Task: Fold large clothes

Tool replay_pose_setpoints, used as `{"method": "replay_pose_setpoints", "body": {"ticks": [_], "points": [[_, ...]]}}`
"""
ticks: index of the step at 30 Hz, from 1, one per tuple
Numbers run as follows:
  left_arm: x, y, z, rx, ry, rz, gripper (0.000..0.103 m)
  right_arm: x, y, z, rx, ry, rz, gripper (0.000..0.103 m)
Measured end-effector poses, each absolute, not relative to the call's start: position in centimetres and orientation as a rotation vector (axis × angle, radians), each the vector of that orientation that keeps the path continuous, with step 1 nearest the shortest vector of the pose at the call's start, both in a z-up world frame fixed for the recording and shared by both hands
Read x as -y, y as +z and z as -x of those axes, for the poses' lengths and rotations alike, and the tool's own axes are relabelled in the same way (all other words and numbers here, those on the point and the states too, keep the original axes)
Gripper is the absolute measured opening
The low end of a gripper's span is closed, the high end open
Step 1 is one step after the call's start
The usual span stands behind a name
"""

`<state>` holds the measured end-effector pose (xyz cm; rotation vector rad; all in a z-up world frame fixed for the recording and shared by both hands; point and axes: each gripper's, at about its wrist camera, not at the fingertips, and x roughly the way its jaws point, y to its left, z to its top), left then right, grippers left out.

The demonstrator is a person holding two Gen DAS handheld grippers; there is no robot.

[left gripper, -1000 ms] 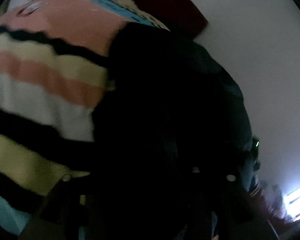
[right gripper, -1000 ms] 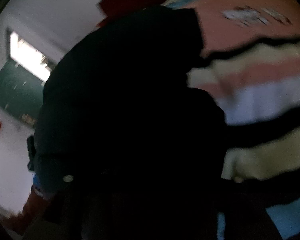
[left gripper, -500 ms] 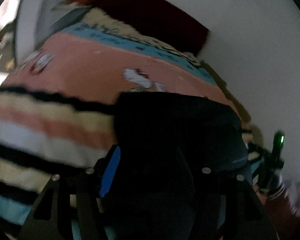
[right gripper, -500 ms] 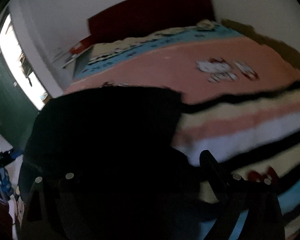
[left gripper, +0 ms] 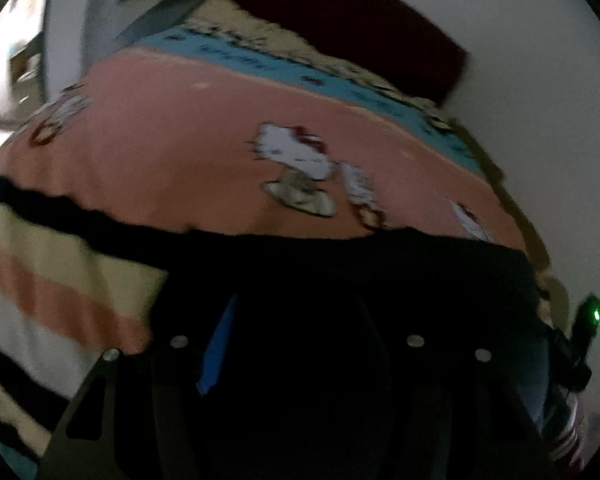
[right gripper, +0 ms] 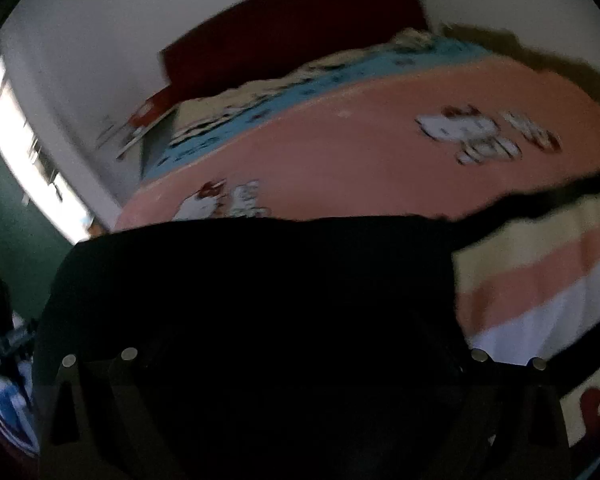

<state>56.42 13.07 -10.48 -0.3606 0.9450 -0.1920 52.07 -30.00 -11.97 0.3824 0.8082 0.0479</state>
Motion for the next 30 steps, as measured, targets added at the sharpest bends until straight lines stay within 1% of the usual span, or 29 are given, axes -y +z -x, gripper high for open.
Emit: {"method": "replay_pose_setpoints", "body": {"ticks": [2,6,12,19,23,30], "points": [[-14.5,-10.0,-55.7,-0.938,-0.13,0.343,0.058,30.6,-11.8,-51.9,-0.825,-0.019,-0.373,0.097],[-16.7,-7.5,-51.5,-0.893,-0.059,0.293,0.058,30.4,-9.4,-49.3,-0.809,-0.101,-0.232,0.096],[-17.7,-2.7,-41.8,-0.81,0.006,0.243,0.058,28.9,-4.3,-41.6,-0.746,-0.106,-0.168,0.096],[-15.4,1.7,-28.6,-0.709,0.014,0.206,0.06,23.7,-0.3,-30.5,-0.712,-0.077,-0.115,0.096],[-13.5,3.8,-21.2,-0.627,0.022,0.159,0.067,20.8,1.3,-24.2,-0.673,-0.059,-0.089,0.102],[-11.0,5.2,-12.5,-0.56,0.073,0.066,0.069,17.2,2.6,-15.3,-0.6,-0.043,-0.045,0.102]]}}
